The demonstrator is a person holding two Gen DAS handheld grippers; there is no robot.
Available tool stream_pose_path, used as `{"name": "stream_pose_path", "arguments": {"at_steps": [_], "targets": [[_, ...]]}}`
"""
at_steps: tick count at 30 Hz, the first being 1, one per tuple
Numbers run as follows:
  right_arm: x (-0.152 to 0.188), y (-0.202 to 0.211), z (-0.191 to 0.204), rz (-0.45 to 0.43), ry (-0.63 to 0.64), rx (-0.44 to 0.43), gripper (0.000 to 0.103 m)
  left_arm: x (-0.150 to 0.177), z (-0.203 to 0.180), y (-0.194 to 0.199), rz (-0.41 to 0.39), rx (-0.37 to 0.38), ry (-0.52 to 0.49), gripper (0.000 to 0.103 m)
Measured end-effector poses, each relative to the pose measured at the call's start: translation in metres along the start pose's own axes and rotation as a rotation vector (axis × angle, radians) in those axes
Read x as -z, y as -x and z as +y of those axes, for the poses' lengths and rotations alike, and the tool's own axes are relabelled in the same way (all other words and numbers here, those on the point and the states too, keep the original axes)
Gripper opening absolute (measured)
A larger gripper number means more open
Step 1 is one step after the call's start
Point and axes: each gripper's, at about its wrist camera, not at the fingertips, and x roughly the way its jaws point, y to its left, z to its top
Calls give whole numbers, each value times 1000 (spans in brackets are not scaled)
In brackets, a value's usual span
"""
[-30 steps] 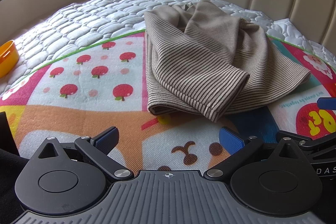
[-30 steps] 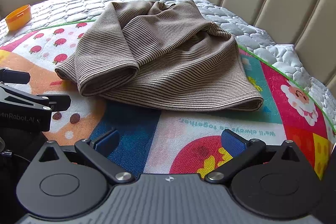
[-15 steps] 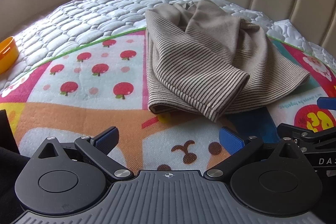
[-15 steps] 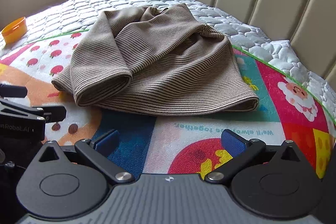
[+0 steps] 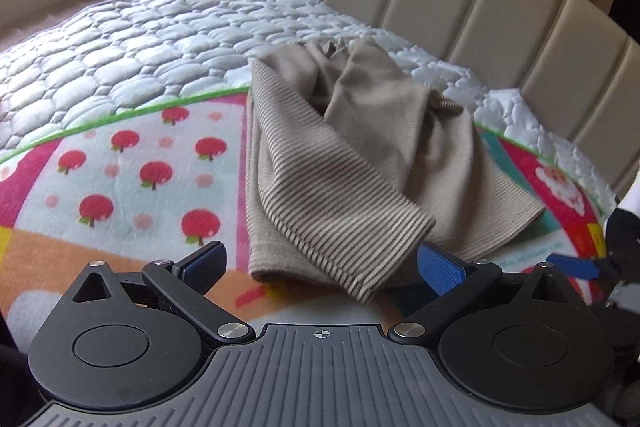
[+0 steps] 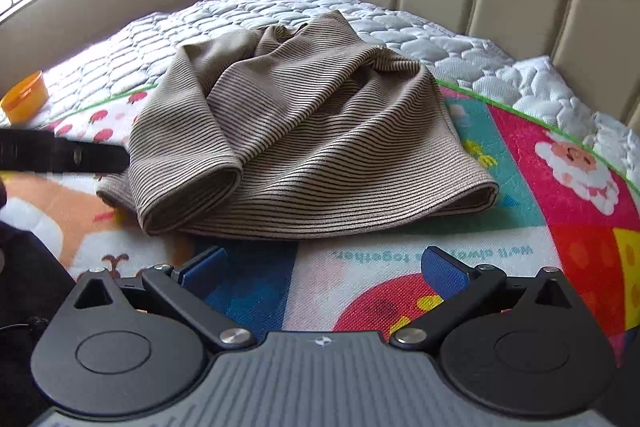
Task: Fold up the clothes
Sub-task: 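Lower both grippers onto the shirt and close them on its fabric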
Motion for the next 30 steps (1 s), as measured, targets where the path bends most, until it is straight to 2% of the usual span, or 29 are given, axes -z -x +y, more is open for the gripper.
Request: {"name": "stream_pose_path", "arguments": {"at_steps": [3, 6, 10, 15, 17, 19, 21, 23, 24, 27, 29, 30], "targets": [[-6, -9, -10, 28, -58, -15, 103, -22, 4, -13, -15, 12, 5, 103], [-22, -9, -19, -10, -75, -44, 103, -42, 15, -32, -2, 12, 28, 103], [-60, -29, -37, -82, -79, -29, 103, -64, 32, -62, 50, 50, 64, 103], [-110, -89, -69, -111, -139, -28, 103, -74, 39, -92, 111, 66, 47, 103], [-121, -109, -76, -117, -106, 1, 103, -73, 42, -104, 146, 60, 45, 103], [-125, -125, -88, -108, -117, -10, 103, -68, 51, -115, 212, 72, 90, 103], [-124, -142, -104, -40, -219, -59, 103, -66, 61, -122, 234, 99, 138, 103], [-113, -150, -121, -35, -350, -113, 103, -71, 64, -124, 253, 101, 178, 103], [-108, -148, -125, -66, -399, -130, 103, -73, 65, -126, 264, 99, 195, 103], [-108, -148, -130, -58, -457, -141, 103, -79, 63, -128, 273, 83, 203, 103], [-112, -147, -125, -33, -425, -128, 103, -79, 58, -126, 246, 66, 164, 98], [-114, -147, -118, -20, -372, -118, 103, -79, 54, -125, 232, 54, 133, 85]]}}
